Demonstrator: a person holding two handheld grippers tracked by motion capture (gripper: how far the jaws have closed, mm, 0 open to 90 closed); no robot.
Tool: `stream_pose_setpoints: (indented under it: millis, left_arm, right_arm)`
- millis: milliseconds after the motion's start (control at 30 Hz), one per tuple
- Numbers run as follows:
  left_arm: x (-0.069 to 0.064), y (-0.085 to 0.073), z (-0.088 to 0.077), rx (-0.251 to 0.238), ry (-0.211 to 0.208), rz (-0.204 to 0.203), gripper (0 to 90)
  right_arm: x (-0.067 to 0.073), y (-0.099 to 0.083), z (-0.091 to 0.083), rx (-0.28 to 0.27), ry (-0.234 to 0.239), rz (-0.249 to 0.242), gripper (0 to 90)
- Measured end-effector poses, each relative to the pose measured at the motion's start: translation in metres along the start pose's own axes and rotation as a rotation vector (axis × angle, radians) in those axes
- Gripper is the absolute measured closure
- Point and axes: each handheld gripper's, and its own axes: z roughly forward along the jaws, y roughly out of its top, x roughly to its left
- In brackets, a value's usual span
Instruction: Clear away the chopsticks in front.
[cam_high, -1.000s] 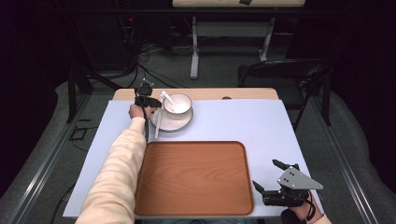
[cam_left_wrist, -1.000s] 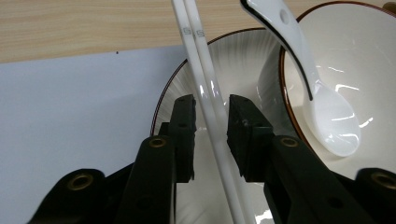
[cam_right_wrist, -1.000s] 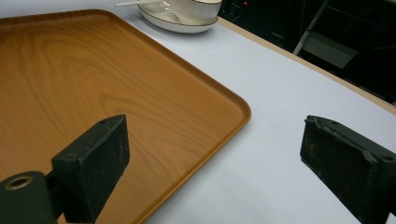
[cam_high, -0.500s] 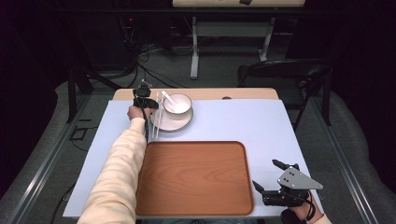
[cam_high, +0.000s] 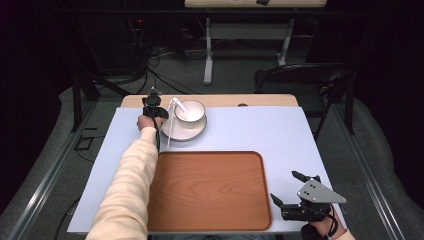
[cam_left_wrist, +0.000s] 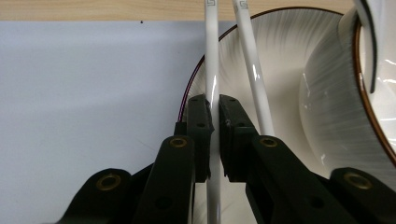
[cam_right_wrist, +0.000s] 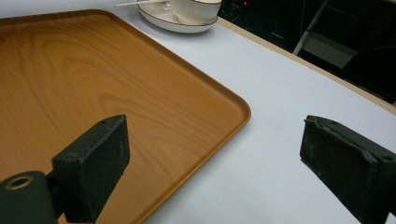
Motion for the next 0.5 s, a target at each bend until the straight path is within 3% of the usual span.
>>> stream_pose_setpoints:
  millis: [167,500]
  left_arm:
    - [0.000,0.000,-0.010,-0.020,-0.029,-0.007,84.0]
    - [-0.013,0.002,-0.053,-0.089,-0.086,0.017,84.0]
  right_arm:
    - [0.000,0.000,0.000,-0.001,-0.001,0.002,7.6]
    - [0.000,0.000,0.000,0.000,0.000,-0.003,7.7]
